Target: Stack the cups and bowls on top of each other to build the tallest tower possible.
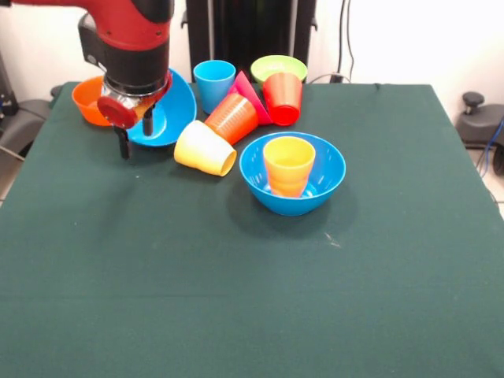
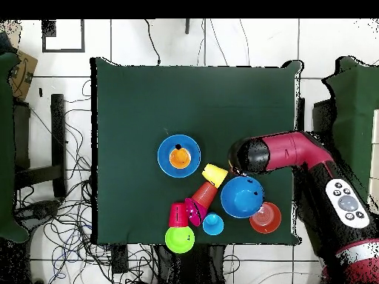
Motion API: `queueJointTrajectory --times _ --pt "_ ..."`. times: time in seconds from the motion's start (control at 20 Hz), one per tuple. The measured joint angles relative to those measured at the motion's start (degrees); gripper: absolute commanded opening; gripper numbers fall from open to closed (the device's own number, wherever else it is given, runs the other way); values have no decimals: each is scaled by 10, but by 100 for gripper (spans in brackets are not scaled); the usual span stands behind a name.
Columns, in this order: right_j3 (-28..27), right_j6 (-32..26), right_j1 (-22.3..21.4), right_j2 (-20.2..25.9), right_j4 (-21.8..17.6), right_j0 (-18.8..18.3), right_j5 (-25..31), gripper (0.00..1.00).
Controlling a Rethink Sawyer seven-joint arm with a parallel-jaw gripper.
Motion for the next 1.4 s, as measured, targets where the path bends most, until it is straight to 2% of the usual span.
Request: queueJointTrajectory --times 0.8,1.05,1.4 --pt "48 0 -11 -59 14 22 2 100" --pt "49 0 -10 -90 14 40 18 100" --pt "40 0 4 -128 14 87 31 100"
